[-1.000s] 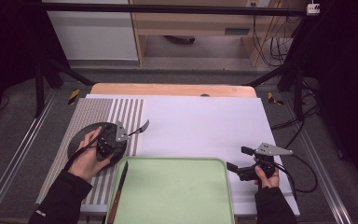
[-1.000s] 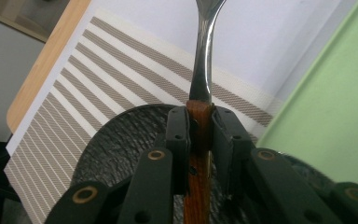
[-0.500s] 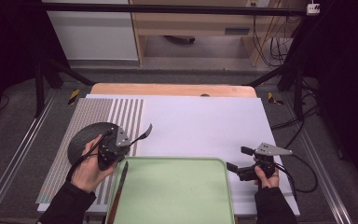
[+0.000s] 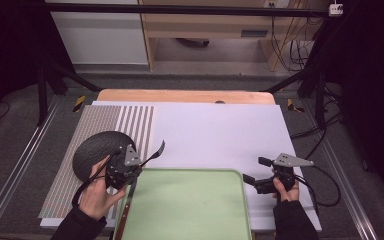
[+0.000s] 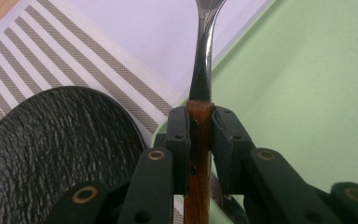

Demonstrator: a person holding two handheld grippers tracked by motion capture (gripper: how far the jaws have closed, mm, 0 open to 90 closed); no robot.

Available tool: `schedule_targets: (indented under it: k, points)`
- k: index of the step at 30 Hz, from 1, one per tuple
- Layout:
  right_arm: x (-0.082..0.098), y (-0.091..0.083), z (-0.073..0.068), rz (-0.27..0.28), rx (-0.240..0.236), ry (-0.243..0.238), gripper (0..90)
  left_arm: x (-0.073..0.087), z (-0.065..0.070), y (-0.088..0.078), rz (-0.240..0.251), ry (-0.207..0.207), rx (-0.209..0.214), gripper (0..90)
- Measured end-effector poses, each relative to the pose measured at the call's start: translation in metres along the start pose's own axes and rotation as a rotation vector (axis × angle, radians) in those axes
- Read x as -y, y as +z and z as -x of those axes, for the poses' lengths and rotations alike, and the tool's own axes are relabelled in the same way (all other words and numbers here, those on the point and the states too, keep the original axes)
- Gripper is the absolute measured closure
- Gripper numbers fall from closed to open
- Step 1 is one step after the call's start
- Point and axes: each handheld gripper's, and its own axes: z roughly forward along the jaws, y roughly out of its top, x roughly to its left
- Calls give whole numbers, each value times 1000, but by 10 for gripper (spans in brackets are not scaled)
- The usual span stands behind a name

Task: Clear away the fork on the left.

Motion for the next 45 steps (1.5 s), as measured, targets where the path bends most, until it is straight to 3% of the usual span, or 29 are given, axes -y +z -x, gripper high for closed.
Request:
schedule_targets:
  k: [14, 23, 30, 45]
  points:
    - [0, 0, 0, 3, 0, -1, 6, 5, 24, -2, -13, -17, 67, 766]
    - [0, 0, -1, 1, 0, -1, 6, 8, 44, -5, -35, -5, 113, 767]
    - [0, 0, -1, 1, -1, -5, 6, 8, 62, 1, -85, 49, 124, 767]
    - [0, 0, -1, -3, -3, -3, 6, 11, 87, 12, -161, 127, 156, 767]
